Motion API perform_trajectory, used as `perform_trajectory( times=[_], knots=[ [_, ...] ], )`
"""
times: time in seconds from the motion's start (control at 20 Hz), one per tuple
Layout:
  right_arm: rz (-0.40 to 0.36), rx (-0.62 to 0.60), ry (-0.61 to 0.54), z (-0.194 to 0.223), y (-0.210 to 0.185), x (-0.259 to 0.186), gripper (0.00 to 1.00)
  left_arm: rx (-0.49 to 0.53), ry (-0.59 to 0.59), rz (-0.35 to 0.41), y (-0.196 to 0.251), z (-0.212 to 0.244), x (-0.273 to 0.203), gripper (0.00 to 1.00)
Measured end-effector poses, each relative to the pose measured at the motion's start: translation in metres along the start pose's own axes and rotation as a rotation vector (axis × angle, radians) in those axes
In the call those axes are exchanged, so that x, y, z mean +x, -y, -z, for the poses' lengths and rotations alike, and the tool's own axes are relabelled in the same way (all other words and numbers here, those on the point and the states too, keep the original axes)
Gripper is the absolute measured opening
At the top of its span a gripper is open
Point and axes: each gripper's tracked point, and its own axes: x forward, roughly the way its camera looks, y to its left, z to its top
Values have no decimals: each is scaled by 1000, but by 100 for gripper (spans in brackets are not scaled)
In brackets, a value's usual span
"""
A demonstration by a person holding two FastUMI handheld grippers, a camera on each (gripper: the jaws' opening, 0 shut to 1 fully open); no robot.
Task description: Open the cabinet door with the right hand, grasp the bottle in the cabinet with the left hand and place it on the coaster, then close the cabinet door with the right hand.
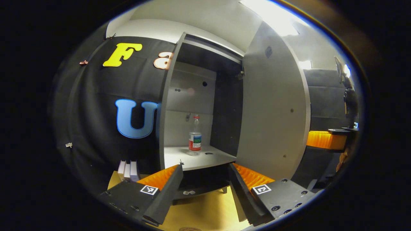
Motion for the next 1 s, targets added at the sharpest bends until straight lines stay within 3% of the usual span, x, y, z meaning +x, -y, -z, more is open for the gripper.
perform_trajectory(
  times=[0.3,0.55,1.0],
  knots=[
    [15,-12,-19,-1,55,-8,14,-1,28,-37,36,-5,30,91],
    [-2,-77,-7,-8,101,-9,13,25,40,-109,60,-3,61,91],
    [-86,-2,-1,-8,166,-5,5,141,137,-248,35,-35,141,90]
  ],
)
